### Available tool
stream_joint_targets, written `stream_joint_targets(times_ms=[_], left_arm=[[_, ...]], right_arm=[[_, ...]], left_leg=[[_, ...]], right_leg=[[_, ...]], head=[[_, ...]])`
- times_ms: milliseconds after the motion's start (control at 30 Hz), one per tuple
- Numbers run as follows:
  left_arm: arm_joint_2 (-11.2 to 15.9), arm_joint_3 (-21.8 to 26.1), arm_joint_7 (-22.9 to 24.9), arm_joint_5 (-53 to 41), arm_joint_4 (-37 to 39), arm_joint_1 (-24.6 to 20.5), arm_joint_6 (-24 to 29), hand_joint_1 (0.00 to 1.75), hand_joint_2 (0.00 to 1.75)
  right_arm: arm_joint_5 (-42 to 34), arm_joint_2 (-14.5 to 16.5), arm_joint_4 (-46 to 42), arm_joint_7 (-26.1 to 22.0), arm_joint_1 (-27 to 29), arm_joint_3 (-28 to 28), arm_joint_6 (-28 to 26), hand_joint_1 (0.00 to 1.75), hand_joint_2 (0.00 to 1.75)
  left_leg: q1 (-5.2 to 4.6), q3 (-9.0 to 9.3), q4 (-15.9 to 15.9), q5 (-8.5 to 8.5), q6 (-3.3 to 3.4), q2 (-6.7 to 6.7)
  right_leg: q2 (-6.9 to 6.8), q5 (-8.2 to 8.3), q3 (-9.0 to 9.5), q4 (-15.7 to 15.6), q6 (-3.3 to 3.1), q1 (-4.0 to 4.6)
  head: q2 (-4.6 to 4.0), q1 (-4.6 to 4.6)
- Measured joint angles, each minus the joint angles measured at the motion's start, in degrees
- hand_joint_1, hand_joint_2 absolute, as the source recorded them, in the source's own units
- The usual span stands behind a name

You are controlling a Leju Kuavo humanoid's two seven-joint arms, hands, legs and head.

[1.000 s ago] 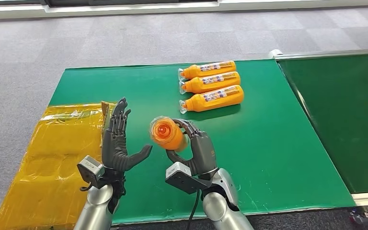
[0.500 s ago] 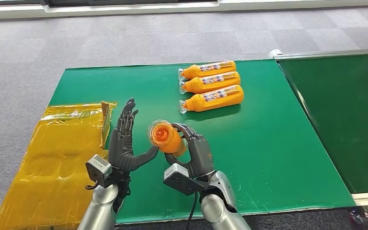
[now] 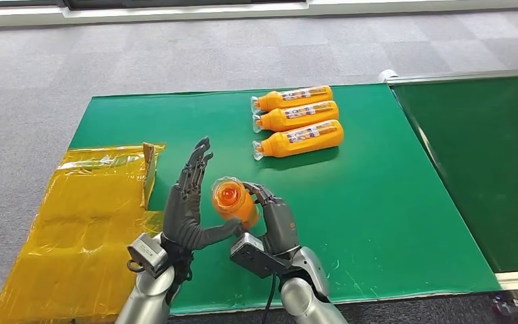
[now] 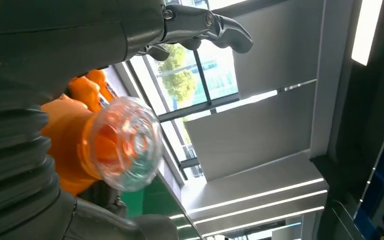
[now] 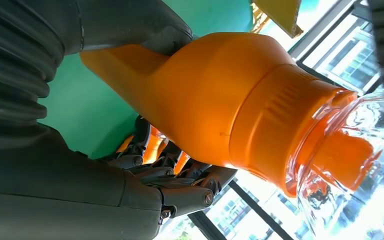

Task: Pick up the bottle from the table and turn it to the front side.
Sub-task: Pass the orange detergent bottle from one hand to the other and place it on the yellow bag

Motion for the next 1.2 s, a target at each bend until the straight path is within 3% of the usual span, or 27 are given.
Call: stream_joint_targets(times_ms=[433, 667, 1200], left_arm=[[1.1, -5.2, 1.0, -3.5, -4.1, 2.0, -0.7, 0.0, 1.75], [2.0, -6.1, 1.6, -5.1, -0.4, 1.2, -2.7, 0.0, 1.75], [2.3, -6.0, 1.3, -6.4, 4.6, -0.5, -0.7, 0.0, 1.75]], right_arm=[[0.5, 0.0, 2.4, -0.1, 0.5, 0.0, -0.4, 1.75, 1.75], [1.3, 0.0, 3.3, -0.3, 0.2, -0.5, 0.3, 1.75, 1.75], [0.7, -0.2, 5.5, -0.8, 0.4, -1.5, 0.7, 1.75, 1.75]], left_leg=[[0.0, 0.05, 0.0, -0.01, 0.01, 0.01], [0.0, 0.34, 0.0, -0.06, 0.03, 0.04], [0.01, 0.52, 0.0, -0.03, 0.01, 0.04]], right_leg=[[0.0, 0.0, 0.03, 0.0, 0.0, 0.01], [0.02, -0.04, 0.34, 0.0, 0.01, 0.0], [0.01, -0.01, 0.54, 0.0, -0.02, 0.01]], head=[[0.0, 0.0], [0.0, 0.01], [0.0, 0.0]])
